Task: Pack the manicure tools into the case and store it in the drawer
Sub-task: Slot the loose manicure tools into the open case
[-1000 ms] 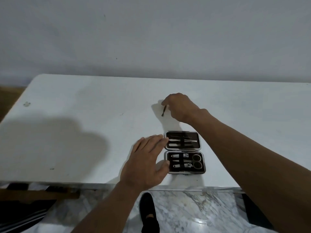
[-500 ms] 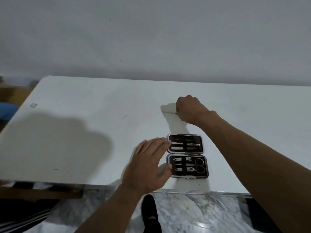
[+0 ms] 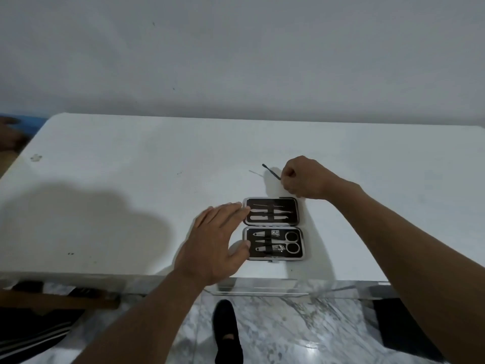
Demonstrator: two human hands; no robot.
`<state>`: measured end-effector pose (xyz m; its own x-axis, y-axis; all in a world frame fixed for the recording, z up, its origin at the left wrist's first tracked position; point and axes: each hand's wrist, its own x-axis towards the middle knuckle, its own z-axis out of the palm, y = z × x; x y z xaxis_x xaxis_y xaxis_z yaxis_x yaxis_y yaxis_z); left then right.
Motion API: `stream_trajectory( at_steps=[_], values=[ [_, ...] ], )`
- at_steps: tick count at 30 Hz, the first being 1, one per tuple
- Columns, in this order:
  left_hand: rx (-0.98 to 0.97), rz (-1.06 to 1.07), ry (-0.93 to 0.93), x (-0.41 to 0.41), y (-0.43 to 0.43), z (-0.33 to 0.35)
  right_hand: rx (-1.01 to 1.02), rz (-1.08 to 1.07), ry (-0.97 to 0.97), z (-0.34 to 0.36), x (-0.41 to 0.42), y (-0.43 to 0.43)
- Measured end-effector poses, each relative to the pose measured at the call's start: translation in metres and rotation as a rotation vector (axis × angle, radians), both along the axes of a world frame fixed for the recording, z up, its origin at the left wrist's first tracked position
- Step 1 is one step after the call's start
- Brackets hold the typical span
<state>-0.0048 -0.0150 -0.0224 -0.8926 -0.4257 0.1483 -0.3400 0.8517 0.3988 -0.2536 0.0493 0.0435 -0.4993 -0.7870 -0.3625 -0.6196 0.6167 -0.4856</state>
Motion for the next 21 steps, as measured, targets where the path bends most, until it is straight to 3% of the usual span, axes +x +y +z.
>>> stream_trajectory(
  at_steps=[8, 21],
  values=[
    [0.01, 0.007, -0.012, -0.001, 0.002, 0.0, -0.151, -0.035, -0.179, 0.029, 0.009, 0.058],
    [0.016, 0.012, 0.006, 0.0, 0.002, -0.001, -0.117, -0.035, 0.084, 0.019, 0.023, 0.066]
  ],
)
